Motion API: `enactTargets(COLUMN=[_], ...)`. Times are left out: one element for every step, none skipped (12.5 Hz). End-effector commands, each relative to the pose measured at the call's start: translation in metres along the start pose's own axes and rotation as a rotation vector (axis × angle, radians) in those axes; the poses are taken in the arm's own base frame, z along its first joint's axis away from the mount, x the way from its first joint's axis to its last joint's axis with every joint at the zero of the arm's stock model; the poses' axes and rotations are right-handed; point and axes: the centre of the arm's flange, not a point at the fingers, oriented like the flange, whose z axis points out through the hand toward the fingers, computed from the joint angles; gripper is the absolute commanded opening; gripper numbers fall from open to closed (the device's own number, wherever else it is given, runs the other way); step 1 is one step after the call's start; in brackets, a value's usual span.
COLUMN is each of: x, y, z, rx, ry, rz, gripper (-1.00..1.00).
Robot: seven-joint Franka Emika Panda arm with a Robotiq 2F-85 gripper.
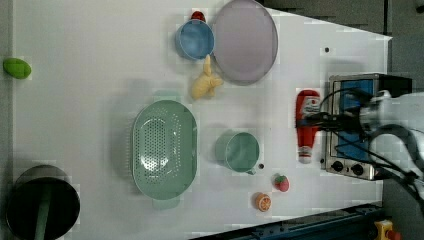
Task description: Pick ketchup from strainer and place it on the table
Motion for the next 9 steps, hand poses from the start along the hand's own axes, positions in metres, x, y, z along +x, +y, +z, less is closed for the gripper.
enactTargets(x=[0.016,0.017,0.018,0.017,0.018,0.019,0.02,0.019,0.016], y=[0.002,0.001,-0.003,-0.003,-0.003,-0.003,-0.004,-0.005,-0.005], z=[0.019,0.026,0.023,0.017,0.003,-0.019,-0.044,-0.07,-0.098], rx=[0.017,0.021,0.021,0.018,0.015,0.012,0.008,0.003,0.0], ry=[0.05,0.048,0.052,0.055,0.07,0.098,0.122,0.133,0.138], rz=[-0.037,-0.04,-0.046,-0.044,-0.025,0.009,0.05,0.106,0.183], gripper=[0.61,0.83,0.99,1.0,1.0,1.0,1.0,1.0,1.0])
